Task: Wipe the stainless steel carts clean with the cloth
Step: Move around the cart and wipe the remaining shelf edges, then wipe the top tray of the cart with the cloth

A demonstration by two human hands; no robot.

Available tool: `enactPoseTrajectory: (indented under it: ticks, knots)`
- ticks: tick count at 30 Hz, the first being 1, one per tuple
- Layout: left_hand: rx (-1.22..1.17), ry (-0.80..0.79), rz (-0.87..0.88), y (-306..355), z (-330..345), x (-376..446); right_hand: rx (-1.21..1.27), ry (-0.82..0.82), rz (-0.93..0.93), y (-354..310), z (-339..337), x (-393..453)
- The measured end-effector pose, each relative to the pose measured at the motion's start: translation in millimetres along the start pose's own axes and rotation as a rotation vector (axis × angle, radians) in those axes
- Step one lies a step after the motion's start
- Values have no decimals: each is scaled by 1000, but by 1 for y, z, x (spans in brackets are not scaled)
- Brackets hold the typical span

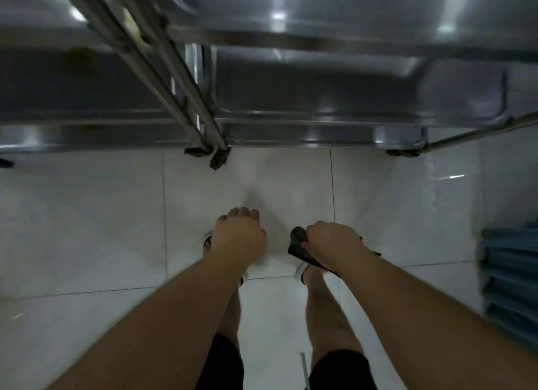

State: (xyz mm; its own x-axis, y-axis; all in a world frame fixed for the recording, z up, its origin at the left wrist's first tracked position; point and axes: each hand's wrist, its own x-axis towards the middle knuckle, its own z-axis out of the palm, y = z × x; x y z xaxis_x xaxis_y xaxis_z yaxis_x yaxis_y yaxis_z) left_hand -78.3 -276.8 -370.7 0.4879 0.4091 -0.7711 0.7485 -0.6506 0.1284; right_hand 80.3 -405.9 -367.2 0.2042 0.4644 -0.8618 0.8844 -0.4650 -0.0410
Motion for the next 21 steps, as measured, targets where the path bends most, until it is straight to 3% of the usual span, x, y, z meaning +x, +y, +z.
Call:
enactPoseTrajectory:
  ticks: [12,18,21]
  knots:
    - [-181,146,-92,-20,-119,-195,-173,185,-106,-96,-131,-181]
    - [-332,306,-249,-26,-126,-321,-293,199,-319,-139,-164,-288]
    - [-350,365,-306,-35,-123,-369,-294,201,-340,-154,-173,-330]
